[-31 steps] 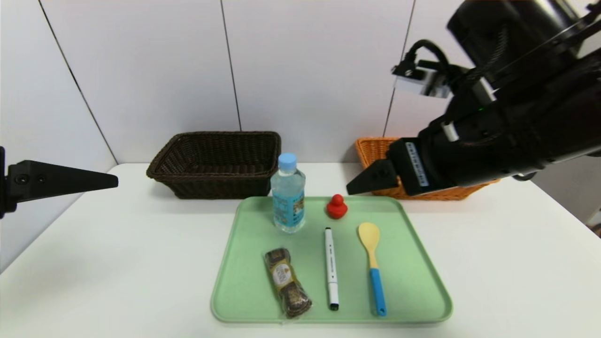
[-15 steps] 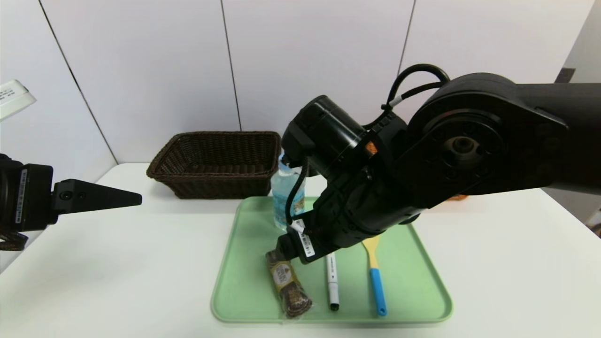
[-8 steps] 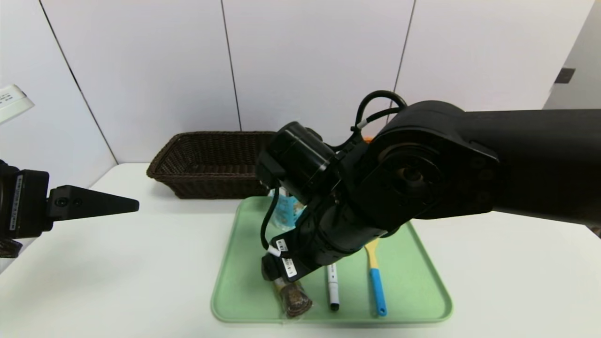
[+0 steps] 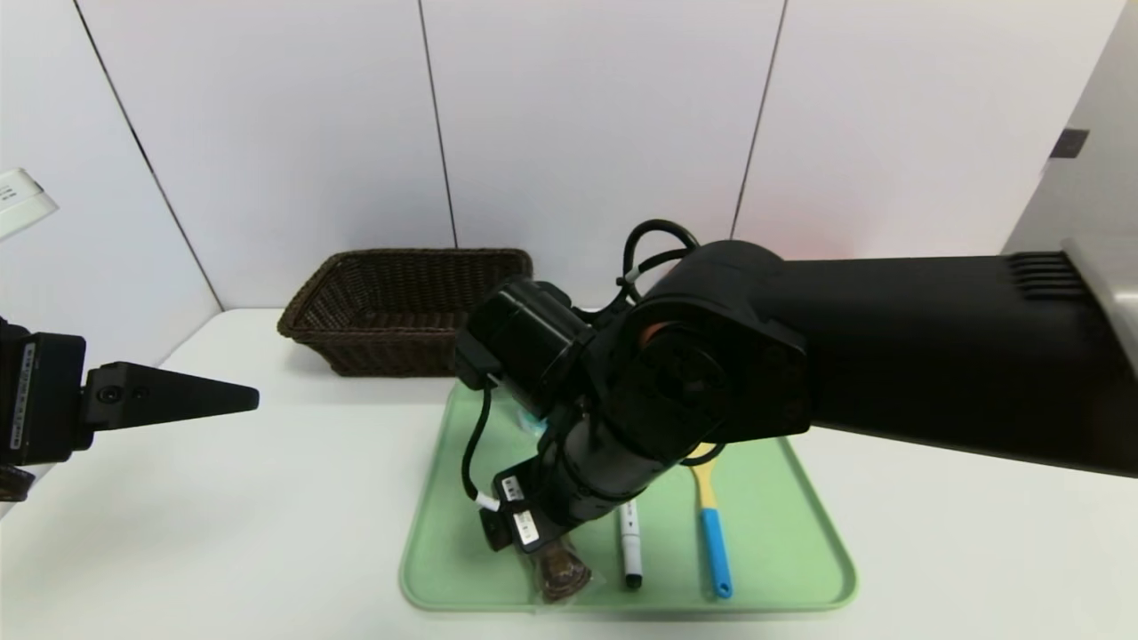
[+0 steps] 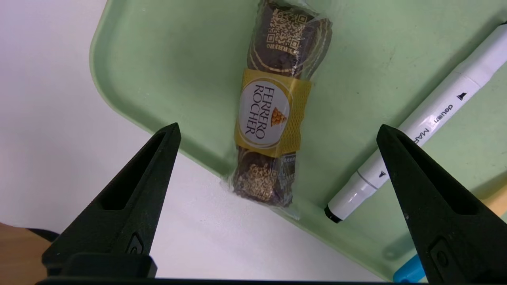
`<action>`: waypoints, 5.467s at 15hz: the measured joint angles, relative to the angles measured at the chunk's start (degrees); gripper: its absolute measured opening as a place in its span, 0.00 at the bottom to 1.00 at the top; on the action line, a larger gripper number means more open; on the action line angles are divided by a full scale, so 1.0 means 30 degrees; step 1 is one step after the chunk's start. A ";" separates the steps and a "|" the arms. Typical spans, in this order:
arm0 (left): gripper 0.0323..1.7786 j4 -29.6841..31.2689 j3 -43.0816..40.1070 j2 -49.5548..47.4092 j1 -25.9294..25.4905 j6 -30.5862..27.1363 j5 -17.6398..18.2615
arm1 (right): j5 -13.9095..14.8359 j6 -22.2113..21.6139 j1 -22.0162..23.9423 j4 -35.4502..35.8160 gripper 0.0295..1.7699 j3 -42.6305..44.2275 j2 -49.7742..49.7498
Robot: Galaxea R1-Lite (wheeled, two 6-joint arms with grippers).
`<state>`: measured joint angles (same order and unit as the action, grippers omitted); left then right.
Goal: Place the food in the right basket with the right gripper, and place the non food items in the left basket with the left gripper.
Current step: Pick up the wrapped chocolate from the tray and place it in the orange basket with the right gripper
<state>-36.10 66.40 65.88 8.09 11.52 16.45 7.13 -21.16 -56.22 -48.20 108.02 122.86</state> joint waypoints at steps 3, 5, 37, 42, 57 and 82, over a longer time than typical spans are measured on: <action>0.95 -0.0004 -0.0041 -0.0012 0.0000 0.0000 -0.0008 | 0.0211 -0.0110 -0.0045 -0.0020 0.97 0.0093 0.0634; 0.95 0.0000 -0.0122 -0.0028 -0.0008 0.0000 0.0000 | 0.0618 -0.0545 -0.0146 -0.0012 0.97 0.0102 0.0926; 0.95 -0.0435 -0.1308 -0.1768 -0.0008 -0.0008 -0.0028 | 0.2719 -0.1837 -0.1296 0.1000 0.09 -0.0329 0.1044; 0.95 -0.0959 -0.1231 -0.1914 0.0000 -0.0020 -0.0467 | 0.1288 -0.1808 -0.0809 0.3235 0.09 -0.0366 -0.0951; 0.95 -0.1373 -0.1199 -0.1849 0.0020 -0.0037 -0.0423 | -0.3356 -0.2397 0.7753 1.1825 0.09 -0.0370 -0.6766; 0.95 -0.1195 -0.0711 -0.0829 0.0735 0.0024 -0.0419 | -0.1386 -1.3137 1.6023 1.1301 0.09 0.0764 0.1532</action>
<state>-39.68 64.27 63.39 10.30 11.59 15.19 2.97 -60.58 -8.16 -14.30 110.31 127.45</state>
